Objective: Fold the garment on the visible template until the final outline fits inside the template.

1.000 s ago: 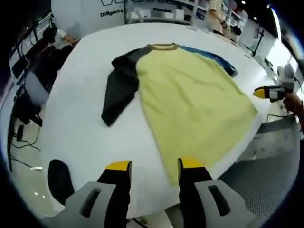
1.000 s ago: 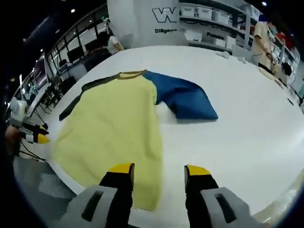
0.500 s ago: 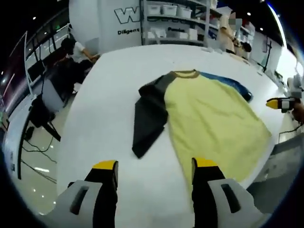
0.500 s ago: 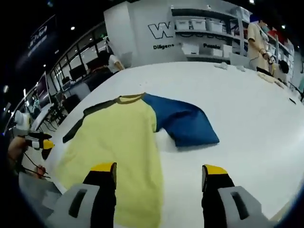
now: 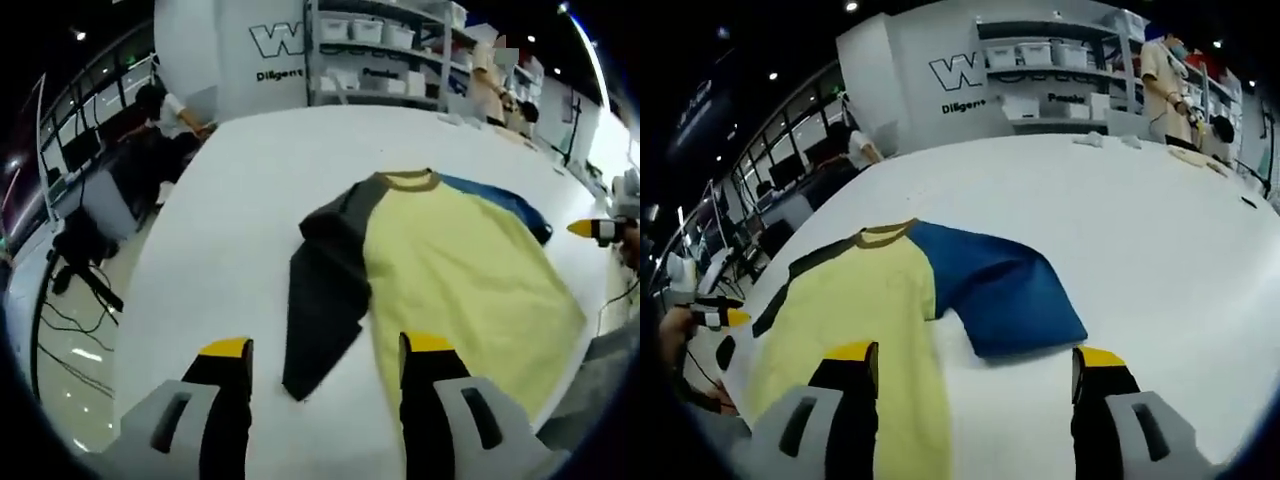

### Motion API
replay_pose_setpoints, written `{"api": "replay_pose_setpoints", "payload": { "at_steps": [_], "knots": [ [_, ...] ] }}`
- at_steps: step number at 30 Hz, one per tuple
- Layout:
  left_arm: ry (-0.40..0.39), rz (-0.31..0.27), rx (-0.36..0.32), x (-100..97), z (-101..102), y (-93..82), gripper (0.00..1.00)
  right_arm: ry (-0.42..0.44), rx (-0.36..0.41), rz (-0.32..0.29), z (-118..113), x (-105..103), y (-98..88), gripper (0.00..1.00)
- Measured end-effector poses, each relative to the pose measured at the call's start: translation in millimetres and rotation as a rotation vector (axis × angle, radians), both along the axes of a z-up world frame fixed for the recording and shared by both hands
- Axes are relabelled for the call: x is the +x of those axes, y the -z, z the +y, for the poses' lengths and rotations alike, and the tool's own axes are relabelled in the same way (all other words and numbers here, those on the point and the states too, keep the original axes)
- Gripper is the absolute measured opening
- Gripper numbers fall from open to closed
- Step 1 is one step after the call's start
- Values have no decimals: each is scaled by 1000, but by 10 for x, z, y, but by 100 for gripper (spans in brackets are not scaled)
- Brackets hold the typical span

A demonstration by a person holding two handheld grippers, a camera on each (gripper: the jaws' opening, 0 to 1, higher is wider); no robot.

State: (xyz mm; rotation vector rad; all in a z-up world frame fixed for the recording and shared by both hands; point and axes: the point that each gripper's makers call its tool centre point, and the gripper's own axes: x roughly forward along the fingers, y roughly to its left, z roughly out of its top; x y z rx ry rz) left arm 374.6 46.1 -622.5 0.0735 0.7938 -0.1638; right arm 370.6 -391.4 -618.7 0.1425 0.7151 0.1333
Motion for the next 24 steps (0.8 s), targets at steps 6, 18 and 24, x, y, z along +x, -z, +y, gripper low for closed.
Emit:
{"api": "replay_pose_setpoints", "payload": {
  "at_steps": [6,18,24],
  "knots": [
    [-50,43,-12,194,58,164,45,42,-5,26,-114,156,180,72],
    [-58,110,27,302,27,451,32,43,-154,11,-242,357,407,53],
    [-83,115,25,285,30,509,23,3,-210,-7,-281,476,452,42]
  ]
}}
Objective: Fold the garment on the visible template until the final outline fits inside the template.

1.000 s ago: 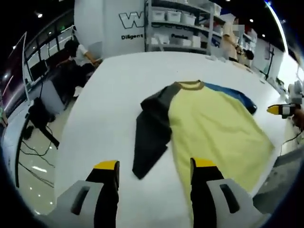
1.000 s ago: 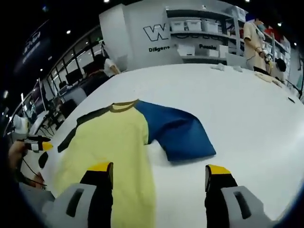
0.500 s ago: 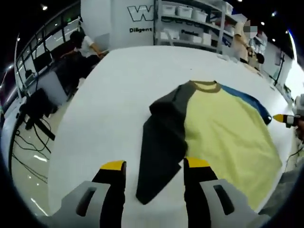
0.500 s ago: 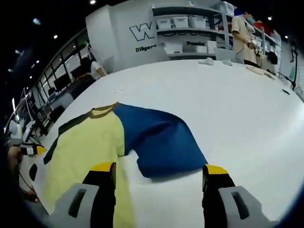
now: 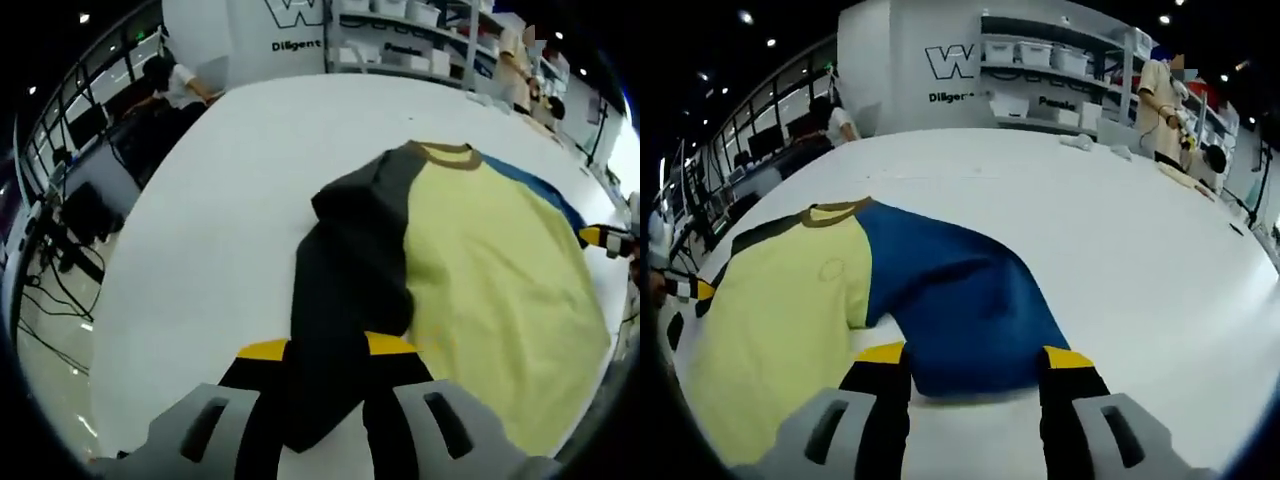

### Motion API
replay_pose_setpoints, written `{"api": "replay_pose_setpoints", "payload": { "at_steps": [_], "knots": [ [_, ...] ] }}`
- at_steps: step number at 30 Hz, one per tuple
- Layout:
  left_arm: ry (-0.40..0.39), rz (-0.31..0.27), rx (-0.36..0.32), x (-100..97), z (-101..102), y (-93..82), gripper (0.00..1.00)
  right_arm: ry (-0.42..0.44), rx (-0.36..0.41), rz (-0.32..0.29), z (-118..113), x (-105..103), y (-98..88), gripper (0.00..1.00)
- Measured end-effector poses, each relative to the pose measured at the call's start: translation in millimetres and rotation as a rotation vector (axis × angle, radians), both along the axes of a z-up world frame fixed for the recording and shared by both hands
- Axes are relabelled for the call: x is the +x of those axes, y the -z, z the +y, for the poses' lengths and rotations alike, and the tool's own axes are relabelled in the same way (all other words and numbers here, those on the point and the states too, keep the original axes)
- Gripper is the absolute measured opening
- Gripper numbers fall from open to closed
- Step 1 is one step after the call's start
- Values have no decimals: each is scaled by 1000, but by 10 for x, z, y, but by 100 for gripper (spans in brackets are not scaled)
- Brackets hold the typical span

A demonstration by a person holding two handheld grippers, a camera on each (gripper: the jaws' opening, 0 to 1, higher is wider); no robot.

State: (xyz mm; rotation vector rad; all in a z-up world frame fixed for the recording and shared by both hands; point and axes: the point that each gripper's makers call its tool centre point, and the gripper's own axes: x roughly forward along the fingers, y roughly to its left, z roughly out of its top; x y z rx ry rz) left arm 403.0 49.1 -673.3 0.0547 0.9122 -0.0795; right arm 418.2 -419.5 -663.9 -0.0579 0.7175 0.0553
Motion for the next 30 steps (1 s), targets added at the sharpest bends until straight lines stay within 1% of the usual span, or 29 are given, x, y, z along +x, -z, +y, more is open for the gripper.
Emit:
{"api": "replay_pose_setpoints", "payload": {
  "at_steps": [1,3,5,7,9,10,16,17,19,22,24,26,30],
  "knots": [
    [-3,0,-7,1,1,1,22,-10,-21,-3,-9,18,0,36],
    [-1,-5,12,6,19,-8,17,-22,-38,-1,-15,39,12,26],
    [-7,-9,4,11,15,-7,10,-26,-55,0,-29,59,14,22],
    [-14,-19,13,23,35,-8,2,-32,-80,4,-57,76,24,15],
    [-20,-20,18,33,45,-4,0,-45,-107,9,-89,88,29,7],
    [-20,-20,19,35,46,-4,0,-49,-124,11,-116,99,31,5],
    [-13,-33,62,82,98,-9,0,-57,-150,34,-211,127,76,0],
    [-11,-34,67,92,104,-8,0,-51,-170,29,-247,137,59,0],
    [-8,-38,72,106,123,-13,0,-74,-225,31,-296,151,40,0],
    [-11,-35,74,129,159,-21,0,-75,-243,30,-347,179,36,0],
    [-11,-33,79,152,187,-17,0,-61,-251,27,-421,214,36,0],
    [-10,-31,82,153,198,-17,0,-51,-269,48,-506,222,56,0],
    [-8,-29,91,180,245,-16,0,-32,-281,44,-637,271,44,0]
  ]
}}
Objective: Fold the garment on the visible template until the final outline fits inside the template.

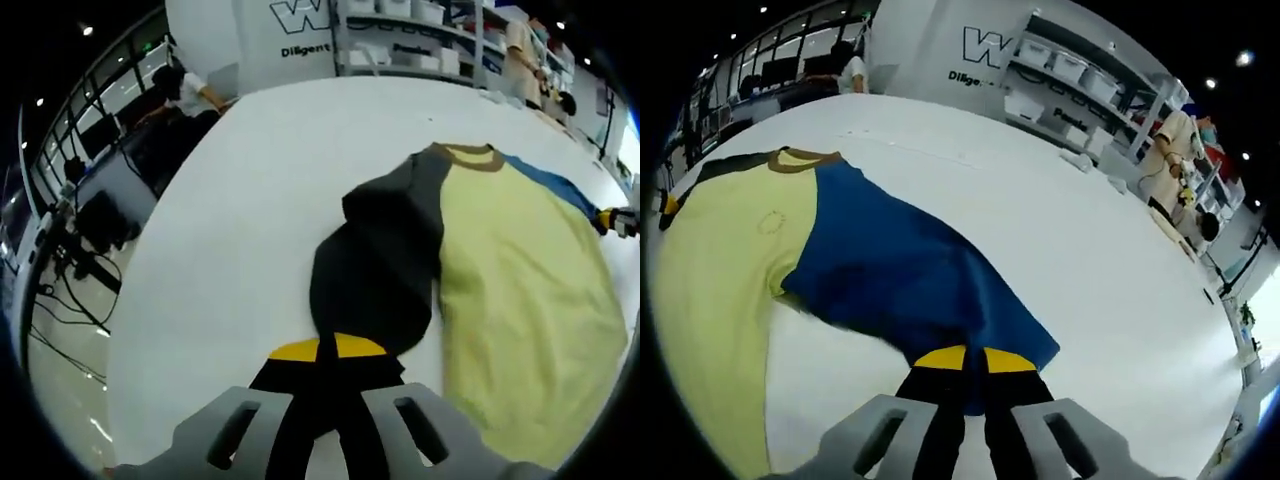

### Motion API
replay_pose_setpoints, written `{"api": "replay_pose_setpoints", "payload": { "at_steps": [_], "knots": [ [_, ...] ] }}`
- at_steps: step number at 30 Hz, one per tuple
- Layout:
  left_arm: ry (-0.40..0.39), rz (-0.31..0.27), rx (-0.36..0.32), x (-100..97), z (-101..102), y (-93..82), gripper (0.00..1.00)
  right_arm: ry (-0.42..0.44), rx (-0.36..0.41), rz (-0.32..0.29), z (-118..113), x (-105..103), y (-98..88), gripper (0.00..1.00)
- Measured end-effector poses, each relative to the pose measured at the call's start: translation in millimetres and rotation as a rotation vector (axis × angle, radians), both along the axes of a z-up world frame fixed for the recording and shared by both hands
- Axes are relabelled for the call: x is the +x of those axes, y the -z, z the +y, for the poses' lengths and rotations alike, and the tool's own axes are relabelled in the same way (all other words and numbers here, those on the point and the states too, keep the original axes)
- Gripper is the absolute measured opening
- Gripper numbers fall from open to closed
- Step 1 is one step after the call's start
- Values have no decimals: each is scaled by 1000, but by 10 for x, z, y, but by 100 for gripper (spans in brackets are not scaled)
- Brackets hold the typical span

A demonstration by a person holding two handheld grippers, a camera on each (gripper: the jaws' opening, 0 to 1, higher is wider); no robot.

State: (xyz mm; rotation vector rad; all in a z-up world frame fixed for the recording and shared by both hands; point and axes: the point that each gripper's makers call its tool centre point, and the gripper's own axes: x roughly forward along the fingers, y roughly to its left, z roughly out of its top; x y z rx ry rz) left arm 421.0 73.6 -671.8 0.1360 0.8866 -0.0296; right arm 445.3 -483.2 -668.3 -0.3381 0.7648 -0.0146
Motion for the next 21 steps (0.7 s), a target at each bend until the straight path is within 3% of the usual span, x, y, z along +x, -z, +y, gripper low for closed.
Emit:
{"api": "replay_pose_setpoints", "payload": {
  "at_steps": [9,21],
  "knots": [
    [-8,11,-1,4,33,-7,0,-5,-13,15,-172,160,32,0],
    [-35,11,8,19,123,3,0,6,-2,21,-164,221,9,0]
  ]
}}
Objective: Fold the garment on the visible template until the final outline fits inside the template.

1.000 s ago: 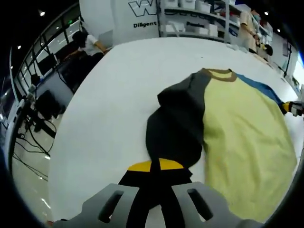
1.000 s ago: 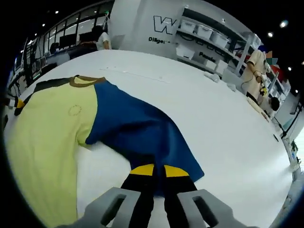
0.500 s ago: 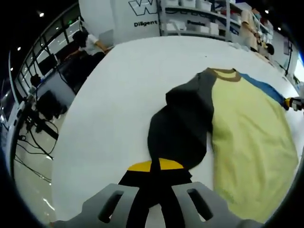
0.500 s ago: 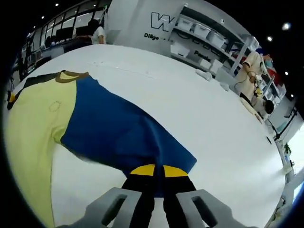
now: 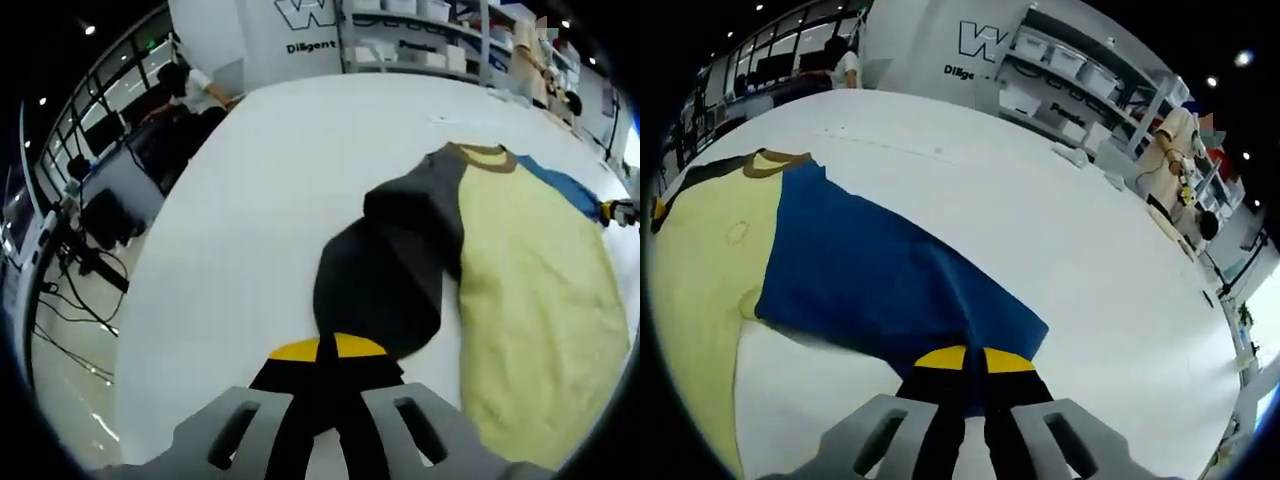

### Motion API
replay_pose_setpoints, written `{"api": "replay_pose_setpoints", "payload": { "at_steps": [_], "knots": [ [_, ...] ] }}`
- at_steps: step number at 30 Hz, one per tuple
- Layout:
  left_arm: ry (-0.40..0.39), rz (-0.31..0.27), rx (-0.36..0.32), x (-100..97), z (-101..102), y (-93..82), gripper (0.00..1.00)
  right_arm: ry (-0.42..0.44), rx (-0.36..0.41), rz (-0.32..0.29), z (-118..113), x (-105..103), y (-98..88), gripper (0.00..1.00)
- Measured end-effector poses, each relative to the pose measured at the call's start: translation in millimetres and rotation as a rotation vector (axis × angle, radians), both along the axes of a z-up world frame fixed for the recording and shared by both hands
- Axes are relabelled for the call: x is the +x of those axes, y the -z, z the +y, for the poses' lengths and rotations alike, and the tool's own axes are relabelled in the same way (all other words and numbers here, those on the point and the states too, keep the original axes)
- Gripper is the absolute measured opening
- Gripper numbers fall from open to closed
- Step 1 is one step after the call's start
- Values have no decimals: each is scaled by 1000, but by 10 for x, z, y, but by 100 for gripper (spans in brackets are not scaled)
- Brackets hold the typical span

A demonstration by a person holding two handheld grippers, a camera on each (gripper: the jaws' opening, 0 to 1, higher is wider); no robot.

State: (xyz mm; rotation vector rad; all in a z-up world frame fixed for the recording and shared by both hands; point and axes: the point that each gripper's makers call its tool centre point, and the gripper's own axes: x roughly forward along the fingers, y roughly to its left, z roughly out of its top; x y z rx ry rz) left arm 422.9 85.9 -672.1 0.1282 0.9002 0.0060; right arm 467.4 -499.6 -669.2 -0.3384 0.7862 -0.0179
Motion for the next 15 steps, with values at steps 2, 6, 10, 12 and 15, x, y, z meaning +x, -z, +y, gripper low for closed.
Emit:
{"api": "replay_pose_setpoints", "payload": {
  "at_steps": [2,6,10,12,15],
  "knots": [
    [-10,-2,2,-1,17,2,0,11,3,1,-10,-12,-2,0],
    [-29,2,10,-16,56,3,0,10,-9,5,-23,-36,-10,0],
    [-50,8,27,-48,123,2,0,23,-2,5,-40,-59,-20,0],
    [-56,13,37,-74,151,2,0,25,-8,9,-54,-72,-23,0],
    [-77,26,51,-138,230,3,0,28,-11,10,-71,-90,-33,0]
  ]
}}
